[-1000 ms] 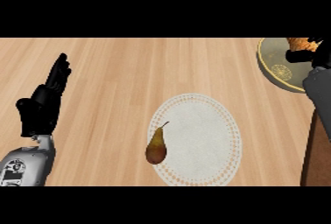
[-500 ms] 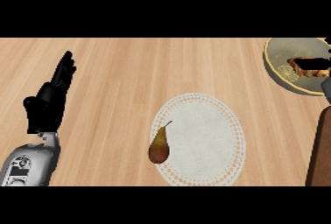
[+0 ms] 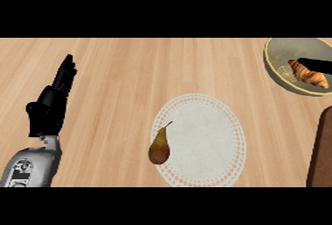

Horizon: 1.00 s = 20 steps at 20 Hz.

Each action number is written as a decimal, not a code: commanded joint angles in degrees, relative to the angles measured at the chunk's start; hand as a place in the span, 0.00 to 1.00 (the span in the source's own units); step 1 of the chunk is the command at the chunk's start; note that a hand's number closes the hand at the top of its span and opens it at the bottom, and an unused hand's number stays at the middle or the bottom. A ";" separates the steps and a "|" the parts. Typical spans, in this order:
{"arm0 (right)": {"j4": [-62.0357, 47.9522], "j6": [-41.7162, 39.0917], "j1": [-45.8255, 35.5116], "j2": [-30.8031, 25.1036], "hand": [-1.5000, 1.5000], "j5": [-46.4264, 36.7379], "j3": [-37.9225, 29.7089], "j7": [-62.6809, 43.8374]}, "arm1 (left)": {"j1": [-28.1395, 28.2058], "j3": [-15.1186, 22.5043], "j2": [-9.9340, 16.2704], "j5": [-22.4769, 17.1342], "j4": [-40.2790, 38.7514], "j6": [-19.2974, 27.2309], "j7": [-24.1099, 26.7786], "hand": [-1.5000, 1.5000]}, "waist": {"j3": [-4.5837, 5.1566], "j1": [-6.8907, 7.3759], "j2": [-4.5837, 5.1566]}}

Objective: Pick the croissant from the placemat and place it in the bowl

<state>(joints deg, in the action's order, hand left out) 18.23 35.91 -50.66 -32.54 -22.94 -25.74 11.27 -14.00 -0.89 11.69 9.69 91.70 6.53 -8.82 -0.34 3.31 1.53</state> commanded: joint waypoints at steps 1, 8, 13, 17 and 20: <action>-1.23 -0.71 -1.04 -0.43 0.00 3.82 -3.87 4.80 | -3.30 0.90 -1.73 1.96 -2.58 1.98 -1.13 0.50 | 0.09 -0.99 -0.21; -0.16 -9.51 3.75 -2.54 0.00 10.47 -7.98 9.66 | 2.14 -0.79 -0.45 0.91 0.21 0.42 0.42 0.50 | 0.26 -2.35 -1.19; 8.88 -19.49 9.89 -2.50 0.00 15.62 -8.72 10.17 | 2.71 -4.60 2.17 -1.96 1.80 -1.77 -1.46 0.50 | 0.40 -3.98 -1.94; 19.16 -23.41 20.19 2.71 0.00 18.23 -7.24 12.28 | 1.95 -2.53 0.27 1.75 1.10 0.98 -2.60 0.50 | 0.45 -4.89 -2.13; 26.22 -27.70 27.81 3.69 0.00 20.68 -7.15 13.26 | 1.57 -4.44 1.27 -0.24 -0.14 -0.58 -1.28 0.50 | 0.44 -4.83 -2.03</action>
<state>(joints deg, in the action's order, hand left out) 36.22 12.73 -30.82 -31.13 -4.86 -33.46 23.54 -11.89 -3.94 12.34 10.17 92.27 6.46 -10.20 0.08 -1.14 -0.41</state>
